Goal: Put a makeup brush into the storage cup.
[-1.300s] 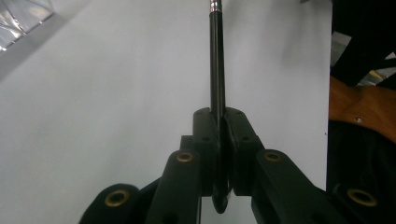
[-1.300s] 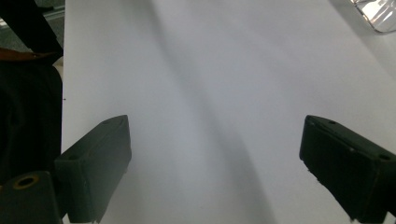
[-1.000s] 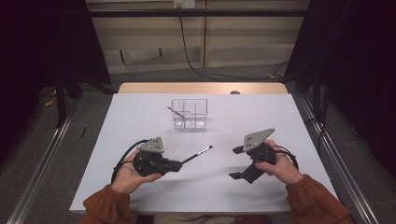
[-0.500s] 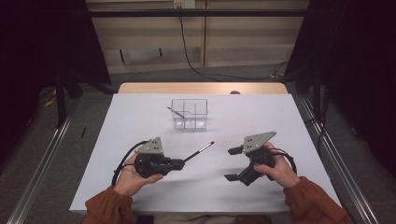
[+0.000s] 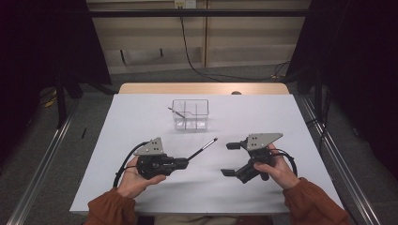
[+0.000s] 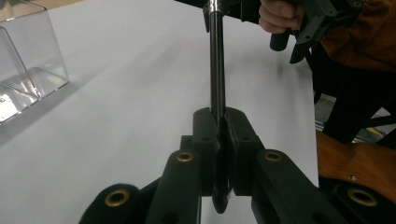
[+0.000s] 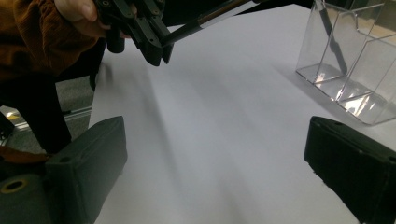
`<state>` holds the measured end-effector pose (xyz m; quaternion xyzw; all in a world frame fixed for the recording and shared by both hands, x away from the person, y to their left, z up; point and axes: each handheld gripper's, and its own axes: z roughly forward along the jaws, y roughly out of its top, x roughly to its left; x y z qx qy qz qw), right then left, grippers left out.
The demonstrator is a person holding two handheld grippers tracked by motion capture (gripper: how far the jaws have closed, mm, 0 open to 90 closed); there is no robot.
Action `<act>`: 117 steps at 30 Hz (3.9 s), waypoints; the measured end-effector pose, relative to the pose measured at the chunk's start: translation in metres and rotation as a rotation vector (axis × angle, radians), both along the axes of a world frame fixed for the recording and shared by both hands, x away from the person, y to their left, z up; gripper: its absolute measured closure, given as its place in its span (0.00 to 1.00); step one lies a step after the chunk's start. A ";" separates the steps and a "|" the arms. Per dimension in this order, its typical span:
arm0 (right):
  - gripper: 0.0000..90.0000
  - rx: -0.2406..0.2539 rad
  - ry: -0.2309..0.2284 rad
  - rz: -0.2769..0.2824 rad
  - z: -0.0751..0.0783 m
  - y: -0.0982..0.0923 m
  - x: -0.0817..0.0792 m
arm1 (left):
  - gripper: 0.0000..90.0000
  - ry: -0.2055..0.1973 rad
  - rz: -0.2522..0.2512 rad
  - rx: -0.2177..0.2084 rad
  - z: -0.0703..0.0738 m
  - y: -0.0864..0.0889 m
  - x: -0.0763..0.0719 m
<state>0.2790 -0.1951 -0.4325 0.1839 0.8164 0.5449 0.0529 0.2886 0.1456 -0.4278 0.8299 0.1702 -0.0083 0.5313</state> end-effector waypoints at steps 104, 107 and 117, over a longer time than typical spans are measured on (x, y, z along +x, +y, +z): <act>0.93 0.214 0.200 0.037 0.021 -0.008 0.017 | 0.05 -0.022 0.207 0.001 0.002 -0.007 0.007; 0.93 0.191 0.193 0.034 0.025 -0.010 0.017 | 0.03 -0.045 0.195 -0.011 0.003 -0.005 0.006; 0.93 0.130 0.218 0.060 0.039 -0.013 0.020 | 0.02 -0.087 0.222 0.015 0.005 -0.004 0.005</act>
